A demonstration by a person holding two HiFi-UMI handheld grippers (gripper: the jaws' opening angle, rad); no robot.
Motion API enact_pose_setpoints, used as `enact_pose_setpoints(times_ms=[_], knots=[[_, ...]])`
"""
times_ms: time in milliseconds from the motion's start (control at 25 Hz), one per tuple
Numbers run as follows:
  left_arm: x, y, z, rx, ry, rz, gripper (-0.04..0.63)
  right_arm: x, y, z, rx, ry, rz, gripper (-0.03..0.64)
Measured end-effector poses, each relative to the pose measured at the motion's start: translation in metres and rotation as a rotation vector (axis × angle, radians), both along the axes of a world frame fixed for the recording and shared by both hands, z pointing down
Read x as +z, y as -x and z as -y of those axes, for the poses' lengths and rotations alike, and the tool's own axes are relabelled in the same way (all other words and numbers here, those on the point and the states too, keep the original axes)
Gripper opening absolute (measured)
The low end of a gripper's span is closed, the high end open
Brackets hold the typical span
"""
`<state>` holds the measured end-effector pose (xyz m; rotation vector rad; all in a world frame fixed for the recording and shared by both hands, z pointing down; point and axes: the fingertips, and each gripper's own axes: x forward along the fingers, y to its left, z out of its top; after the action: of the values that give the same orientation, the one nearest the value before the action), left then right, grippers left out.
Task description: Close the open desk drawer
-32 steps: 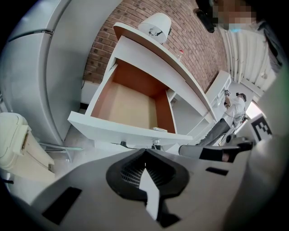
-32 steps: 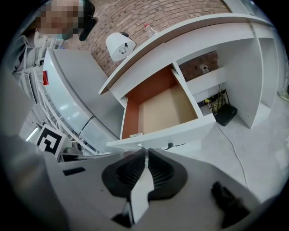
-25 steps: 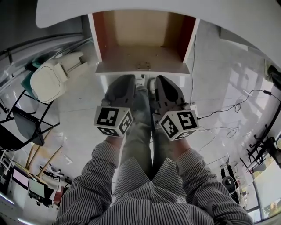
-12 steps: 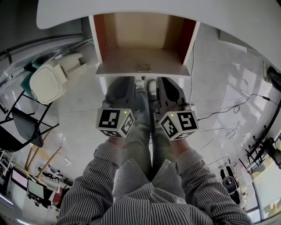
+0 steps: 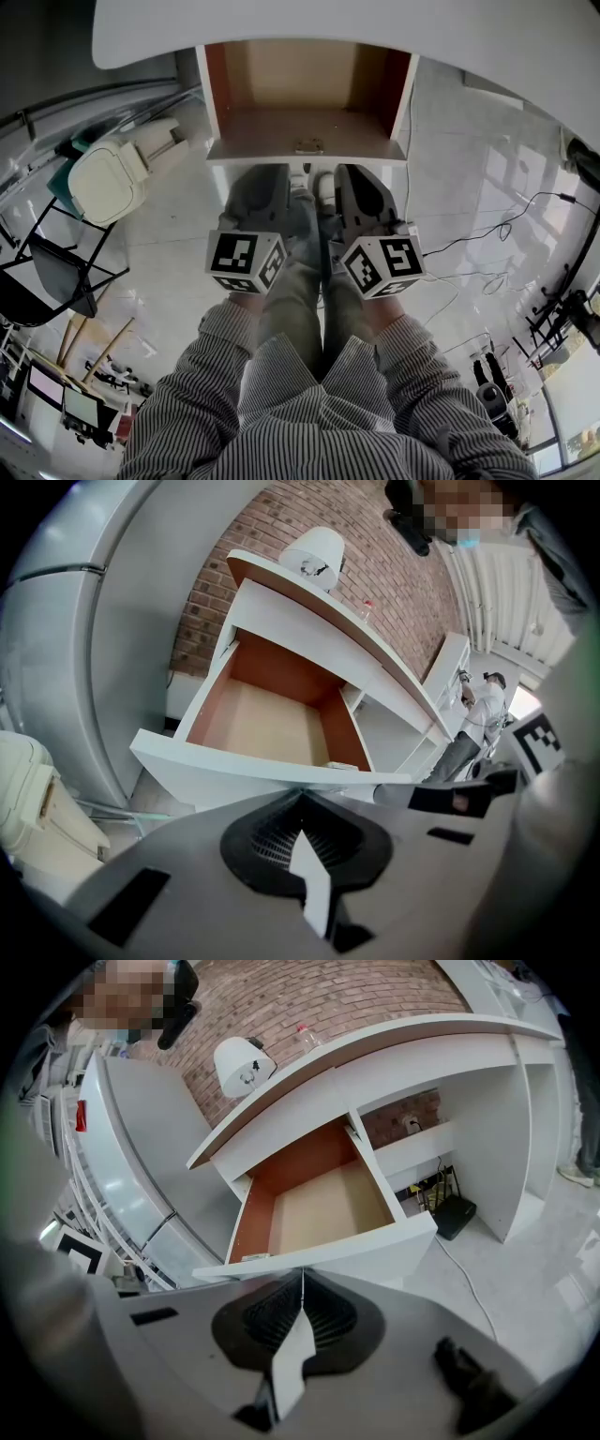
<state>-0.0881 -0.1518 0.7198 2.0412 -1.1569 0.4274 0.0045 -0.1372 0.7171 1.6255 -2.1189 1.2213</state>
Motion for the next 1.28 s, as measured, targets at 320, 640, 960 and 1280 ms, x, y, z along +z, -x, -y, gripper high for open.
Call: enact_pose_setpoints(times_ms=[320,640,960,1280], knots=[[-0.023,-0.001,0.011,0.016,-0.006,-0.026,0.012,-0.023,-0.001,0.013,0.054,0.01,0.02,0.017],[-0.049,-0.004,0.028,0.043,-0.031,-0.034,0.012,-0.05,-0.003,0.031,0.076,-0.012,0.01,0.017],[-0.062,-0.013,0.043,0.055,-0.029,-0.054,0.012,-0.069,-0.006,0.049,0.088,-0.051,0.009,0.017],[-0.061,-0.015,0.043,0.06,-0.031,-0.056,0.011,-0.069,-0.007,0.049,0.081,-0.054,-0.01,0.017]])
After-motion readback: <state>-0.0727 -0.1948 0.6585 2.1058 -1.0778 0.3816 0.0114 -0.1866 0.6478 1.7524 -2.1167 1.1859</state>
